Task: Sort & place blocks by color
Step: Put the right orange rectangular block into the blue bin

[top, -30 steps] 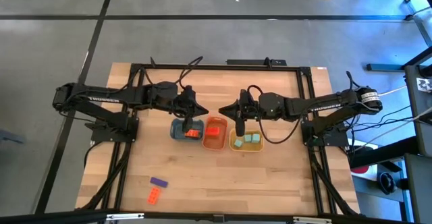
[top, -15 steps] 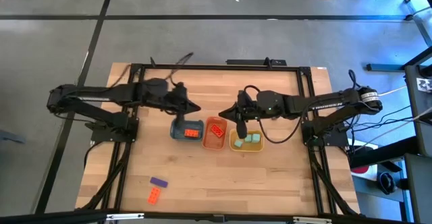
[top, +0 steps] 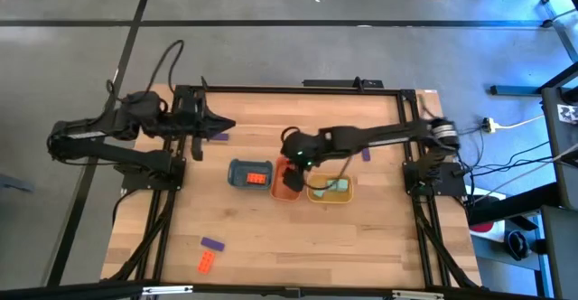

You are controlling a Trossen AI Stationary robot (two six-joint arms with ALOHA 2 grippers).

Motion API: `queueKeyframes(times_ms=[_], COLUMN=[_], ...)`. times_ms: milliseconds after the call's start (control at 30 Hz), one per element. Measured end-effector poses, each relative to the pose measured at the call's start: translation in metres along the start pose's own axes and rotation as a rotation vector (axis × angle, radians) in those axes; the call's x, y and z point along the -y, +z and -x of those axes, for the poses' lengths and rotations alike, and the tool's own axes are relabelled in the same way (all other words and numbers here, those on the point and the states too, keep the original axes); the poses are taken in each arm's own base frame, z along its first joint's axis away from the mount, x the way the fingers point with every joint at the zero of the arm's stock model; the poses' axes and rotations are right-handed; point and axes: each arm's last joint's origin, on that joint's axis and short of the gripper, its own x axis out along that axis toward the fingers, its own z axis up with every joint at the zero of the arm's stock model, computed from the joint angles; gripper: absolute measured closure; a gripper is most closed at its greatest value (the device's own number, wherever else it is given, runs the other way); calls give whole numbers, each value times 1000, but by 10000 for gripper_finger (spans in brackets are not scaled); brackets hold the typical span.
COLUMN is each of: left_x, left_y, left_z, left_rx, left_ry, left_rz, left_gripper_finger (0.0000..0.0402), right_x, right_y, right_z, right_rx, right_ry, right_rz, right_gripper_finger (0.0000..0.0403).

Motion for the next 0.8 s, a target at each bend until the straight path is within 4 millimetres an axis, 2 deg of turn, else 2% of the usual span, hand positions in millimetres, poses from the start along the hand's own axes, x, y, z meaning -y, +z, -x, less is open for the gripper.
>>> queueKeyframes(times_ms=[167,267,367,800], left_x=[0,0,0,0], left_y=[2,2,2,0], left_z=[6,6,5,3], left_rx=[16,17,14,4], left_ry=[-5,-6,-6,-3], left_rz=[2,2,2,10], left_gripper_finger=[400,399,401,399], right_x=[11,18,23,22], right_y=[-14,-19,-23,-30], right_z=[-45,-61,-68,-67], right_rx=[-159,-187,-200,-180], right_ry=[-22,-70,-130,-305], right_rz=[-128,-158,-187,-175], right_gripper_finger=[42,10,8,14])
